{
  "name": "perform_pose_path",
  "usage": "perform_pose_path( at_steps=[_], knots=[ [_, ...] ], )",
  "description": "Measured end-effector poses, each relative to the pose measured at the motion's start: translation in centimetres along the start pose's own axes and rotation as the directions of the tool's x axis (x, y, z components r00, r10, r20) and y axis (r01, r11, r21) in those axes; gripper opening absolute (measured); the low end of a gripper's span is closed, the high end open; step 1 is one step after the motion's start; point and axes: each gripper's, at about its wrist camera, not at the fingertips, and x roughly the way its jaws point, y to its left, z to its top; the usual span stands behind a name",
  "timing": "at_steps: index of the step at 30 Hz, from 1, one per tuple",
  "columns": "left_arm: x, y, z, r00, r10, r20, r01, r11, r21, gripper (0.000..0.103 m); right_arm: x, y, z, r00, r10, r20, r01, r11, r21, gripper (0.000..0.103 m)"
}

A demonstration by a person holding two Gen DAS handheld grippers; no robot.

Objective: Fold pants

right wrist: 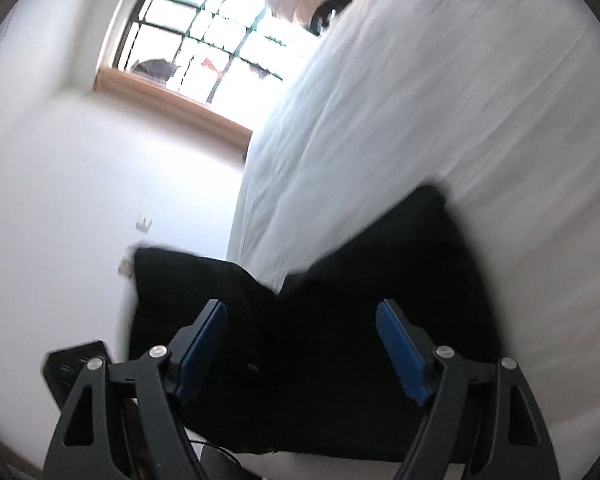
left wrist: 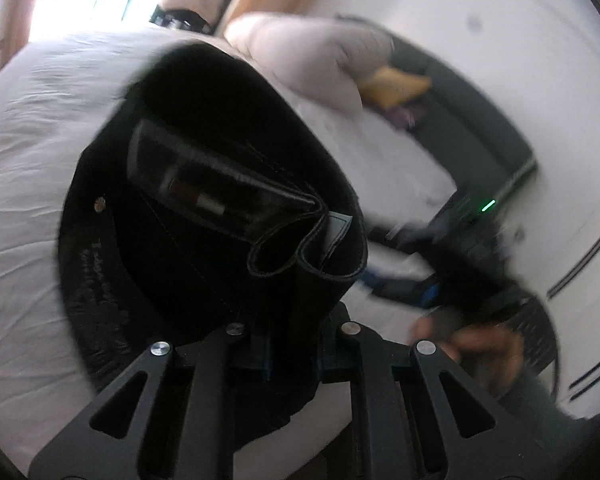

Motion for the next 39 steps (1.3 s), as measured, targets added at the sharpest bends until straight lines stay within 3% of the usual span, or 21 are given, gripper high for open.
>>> perform_pose_path(
  at_steps=[4,8,10,11,12,14,18,22,25,28,29,33,34,35,36,39],
  knots=[
    [5.9,-1.0,-0.4,0.997,0.007,-0.081,-0.004,0.999,0.034,0.014,-4.1,-2.6,1.3,0.996,-0.040,0.086,0.036,0.999,0.039,0.080],
    [12.1,2.0,-2.4,0.964,0.065,-0.257,-0.068,0.998,-0.002,0.020,-5.7,-5.0,1.7,0.991,-0.084,0.109,0.074,0.993,0.092,0.080],
    [11.5,2.3,-2.8,0.972,0.042,-0.232,-0.052,0.998,-0.034,0.022,-5.7,-4.9,1.7,0.991,-0.093,0.101,0.086,0.994,0.074,0.080],
    [10.4,2.0,-3.4,0.974,0.030,-0.224,-0.040,0.998,-0.042,0.030,-5.5,-4.6,1.7,0.991,-0.090,0.097,0.084,0.995,0.061,0.080],
    [9.3,1.6,-3.6,0.977,0.004,-0.213,-0.014,0.999,-0.045,0.047,-5.2,-4.6,1.8,0.992,-0.085,0.089,0.081,0.995,0.051,0.080],
    [7.2,0.5,-3.5,0.987,-0.055,-0.153,0.049,0.998,-0.042,0.067,-4.2,-4.2,2.4,0.994,-0.088,0.066,0.086,0.996,0.037,0.080],
    [3.3,-0.5,-4.3,0.976,-0.176,-0.130,0.170,0.984,-0.053,0.067,-2.4,-1.2,3.7,0.998,-0.061,0.034,0.062,0.998,-0.026,0.080],
    [-1.2,1.1,-5.0,0.995,-0.099,-0.021,0.097,0.994,-0.048,0.067,0.8,2.9,4.5,0.999,-0.022,-0.048,0.015,0.991,-0.131,0.080],
    [-3.1,4.2,-4.0,0.999,-0.041,0.033,0.045,0.990,-0.137,0.067,3.8,4.5,4.0,0.991,0.000,-0.131,-0.024,0.983,-0.179,0.080],
    [-4.6,8.3,-4.8,0.998,0.042,0.046,-0.030,0.973,-0.228,0.067,6.3,3.6,3.8,0.986,-0.007,-0.165,-0.019,0.988,-0.153,0.080],
    [-5.2,9.4,-4.8,0.997,0.055,0.051,-0.041,0.967,-0.250,0.067,6.9,2.9,3.7,0.985,-0.016,-0.170,-0.008,0.990,-0.137,0.080],
    [-3.7,13.5,-3.1,0.996,0.084,0.004,-0.078,0.941,-0.330,0.067,8.5,-3.3,2.9,0.962,-0.209,-0.177,0.200,0.977,-0.066,0.077],
    [-3.4,13.5,-3.7,0.997,0.082,0.007,-0.075,0.936,-0.345,0.067,7.9,-4.8,2.8,0.963,-0.203,-0.177,0.203,0.979,-0.020,0.063],
    [-3.6,13.8,-3.9,0.995,0.097,0.013,-0.086,0.932,-0.353,0.067,7.1,-5.1,2.8,0.970,-0.181,-0.164,0.183,0.983,0.001,0.063],
    [-3.0,13.8,-4.0,0.994,0.106,0.021,-0.092,0.932,-0.350,0.067,6.2,-5.1,2.7,0.971,-0.184,-0.155,0.187,0.982,0.004,0.064],
    [-2.0,14.6,-3.9,0.993,0.119,0.000,-0.112,0.929,-0.353,0.067,3.1,-3.6,2.8,0.949,-0.305,-0.080,0.297,0.950,-0.097,0.078]
  ],
)
